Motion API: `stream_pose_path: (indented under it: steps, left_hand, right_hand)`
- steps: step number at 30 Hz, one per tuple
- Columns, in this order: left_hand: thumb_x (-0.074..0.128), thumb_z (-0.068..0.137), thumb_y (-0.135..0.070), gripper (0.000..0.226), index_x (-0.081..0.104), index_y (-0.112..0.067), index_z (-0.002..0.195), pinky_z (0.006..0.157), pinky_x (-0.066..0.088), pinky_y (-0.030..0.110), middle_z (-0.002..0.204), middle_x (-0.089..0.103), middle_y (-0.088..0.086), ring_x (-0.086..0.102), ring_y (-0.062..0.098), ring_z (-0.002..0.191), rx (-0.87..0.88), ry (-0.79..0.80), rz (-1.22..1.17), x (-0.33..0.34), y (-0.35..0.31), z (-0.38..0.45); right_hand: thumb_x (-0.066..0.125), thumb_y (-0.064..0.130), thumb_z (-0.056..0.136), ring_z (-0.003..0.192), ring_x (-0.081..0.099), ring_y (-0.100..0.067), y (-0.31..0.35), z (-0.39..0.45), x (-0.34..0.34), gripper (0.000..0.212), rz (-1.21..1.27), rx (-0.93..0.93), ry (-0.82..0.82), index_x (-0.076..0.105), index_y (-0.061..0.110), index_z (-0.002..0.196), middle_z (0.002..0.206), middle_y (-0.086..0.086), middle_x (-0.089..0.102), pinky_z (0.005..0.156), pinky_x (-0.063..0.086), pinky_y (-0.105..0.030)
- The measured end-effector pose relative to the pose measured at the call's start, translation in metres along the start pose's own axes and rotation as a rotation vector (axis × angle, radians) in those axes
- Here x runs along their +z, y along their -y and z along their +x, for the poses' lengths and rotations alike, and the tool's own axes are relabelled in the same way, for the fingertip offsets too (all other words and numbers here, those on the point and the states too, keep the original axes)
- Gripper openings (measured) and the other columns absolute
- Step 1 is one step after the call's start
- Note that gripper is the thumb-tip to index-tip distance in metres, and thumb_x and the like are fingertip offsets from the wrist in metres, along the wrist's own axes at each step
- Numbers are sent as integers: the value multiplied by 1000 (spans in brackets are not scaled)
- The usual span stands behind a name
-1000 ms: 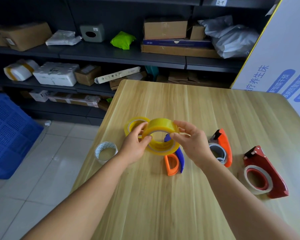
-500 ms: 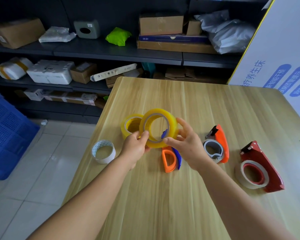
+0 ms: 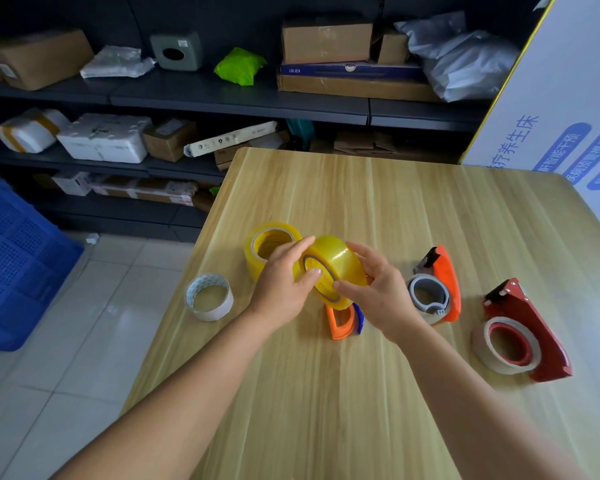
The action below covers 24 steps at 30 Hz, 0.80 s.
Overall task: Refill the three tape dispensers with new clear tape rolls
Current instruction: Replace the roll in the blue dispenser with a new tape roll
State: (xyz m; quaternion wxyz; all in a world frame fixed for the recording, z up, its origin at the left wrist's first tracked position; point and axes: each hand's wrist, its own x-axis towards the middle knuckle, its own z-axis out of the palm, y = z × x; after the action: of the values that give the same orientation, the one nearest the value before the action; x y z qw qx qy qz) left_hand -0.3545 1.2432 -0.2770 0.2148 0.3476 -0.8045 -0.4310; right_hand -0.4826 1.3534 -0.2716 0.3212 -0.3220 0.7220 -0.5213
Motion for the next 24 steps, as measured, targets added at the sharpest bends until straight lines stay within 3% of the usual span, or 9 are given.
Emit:
stream_pose_path:
  steps: [5,9,13,17,21,24]
  left_hand:
    - [68,85,-19,38,62,-24,122,97,42,25,119,52,-6,52,8,111,-7,-74,-26,0,3,0]
    - [73,80,-16,22,65,-29,97,83,46,24,111,63,-2,59,12,99,-51,-111,-121,-5,1,3]
    - [73,80,-13,17,66,-28,75,76,47,22,90,69,3,61,11,79,-118,-116,-191,-14,0,7]
    - [71,82,-14,3,70,-13,79,68,43,12,77,64,-3,56,4,69,-155,-90,-180,-15,2,11]
    - [59,91,-17,11,66,-10,85,70,45,26,71,60,-10,54,5,66,-147,-91,-101,-13,6,14]
    - [53,95,-19,11,58,-14,87,76,47,32,74,60,-11,55,9,69,-157,-68,-83,-12,9,13]
  right_hand:
    - [73,0,74,91,60,0,-1,1,-3,62,-23,-2,23,55,37,121,107,16,62,69,51,-10]
    - [70,-3,75,85,59,4,-2,0,-4,63,-3,8,44,55,39,119,108,12,62,70,52,-13]
    - [70,-3,76,92,57,8,-4,-1,-7,66,-11,18,91,53,42,121,114,20,57,71,50,-12]
    - [69,-4,77,100,59,-6,-7,1,-8,65,5,35,116,54,39,125,125,8,58,83,54,-25]
    - [65,-2,83,106,64,-23,-13,4,-8,58,65,50,133,54,40,122,123,-8,63,92,54,-36]
    - [57,1,92,94,66,-18,-12,5,-7,46,144,73,142,51,28,129,113,-10,66,84,56,-26]
